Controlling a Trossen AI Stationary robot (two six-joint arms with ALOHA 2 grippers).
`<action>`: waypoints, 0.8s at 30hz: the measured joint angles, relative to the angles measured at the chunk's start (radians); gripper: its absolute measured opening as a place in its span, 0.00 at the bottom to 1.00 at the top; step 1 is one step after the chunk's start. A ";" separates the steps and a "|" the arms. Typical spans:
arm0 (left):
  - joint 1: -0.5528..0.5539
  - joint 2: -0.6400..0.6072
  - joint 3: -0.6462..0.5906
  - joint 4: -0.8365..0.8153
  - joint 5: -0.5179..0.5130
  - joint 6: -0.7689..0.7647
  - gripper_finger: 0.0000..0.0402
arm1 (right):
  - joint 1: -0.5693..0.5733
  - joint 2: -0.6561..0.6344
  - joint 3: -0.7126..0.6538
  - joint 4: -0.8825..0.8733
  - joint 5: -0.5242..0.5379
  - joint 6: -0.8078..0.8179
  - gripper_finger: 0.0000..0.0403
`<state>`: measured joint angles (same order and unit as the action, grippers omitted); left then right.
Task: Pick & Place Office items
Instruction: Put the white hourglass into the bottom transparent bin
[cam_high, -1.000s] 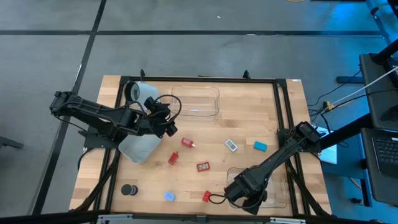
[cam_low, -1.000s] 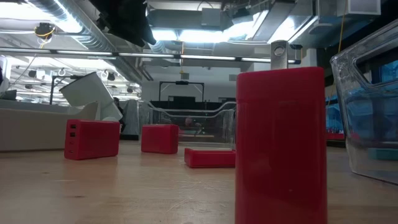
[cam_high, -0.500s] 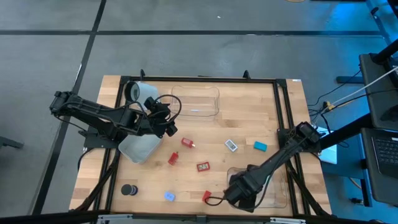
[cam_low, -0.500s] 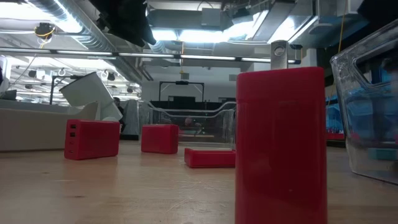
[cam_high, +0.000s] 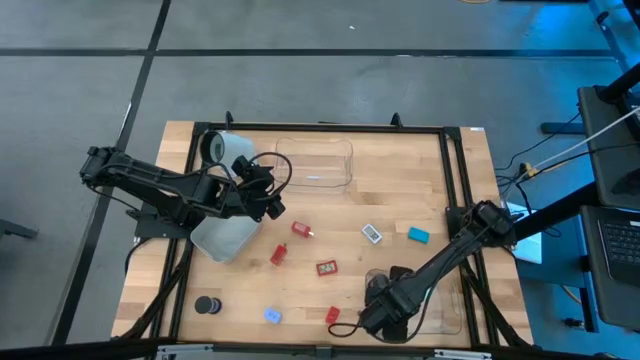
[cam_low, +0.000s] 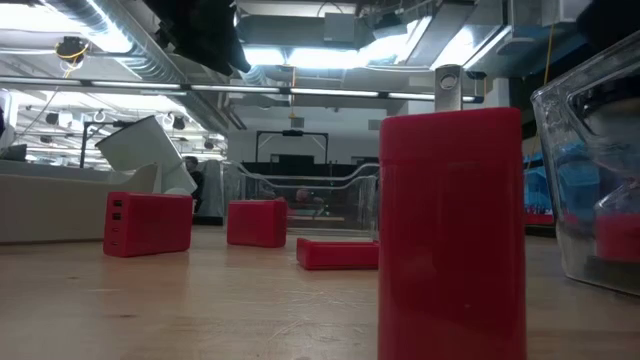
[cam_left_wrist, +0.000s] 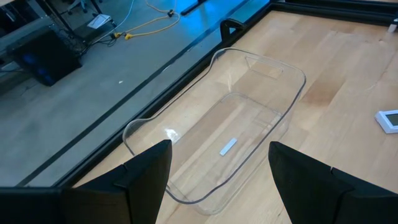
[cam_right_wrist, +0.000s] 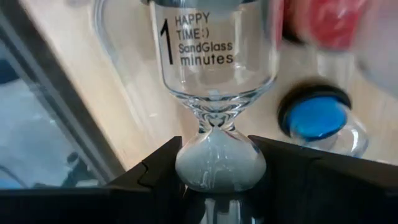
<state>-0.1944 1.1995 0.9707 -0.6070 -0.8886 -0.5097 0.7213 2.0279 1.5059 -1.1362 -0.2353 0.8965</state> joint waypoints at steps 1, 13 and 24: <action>0.000 0.000 0.000 0.001 0.000 0.004 0.66 | 0.003 0.003 0.001 0.001 -0.001 -0.004 0.43; 0.000 0.000 0.000 0.001 0.000 0.017 0.66 | 0.023 0.006 0.001 0.004 0.045 -0.013 0.46; 0.000 0.000 0.000 0.001 0.000 0.017 0.66 | 0.023 0.005 0.001 0.015 0.056 -0.015 0.53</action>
<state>-0.1947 1.1995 0.9707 -0.6060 -0.8886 -0.4923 0.7443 2.0333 1.5070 -1.1213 -0.1791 0.8814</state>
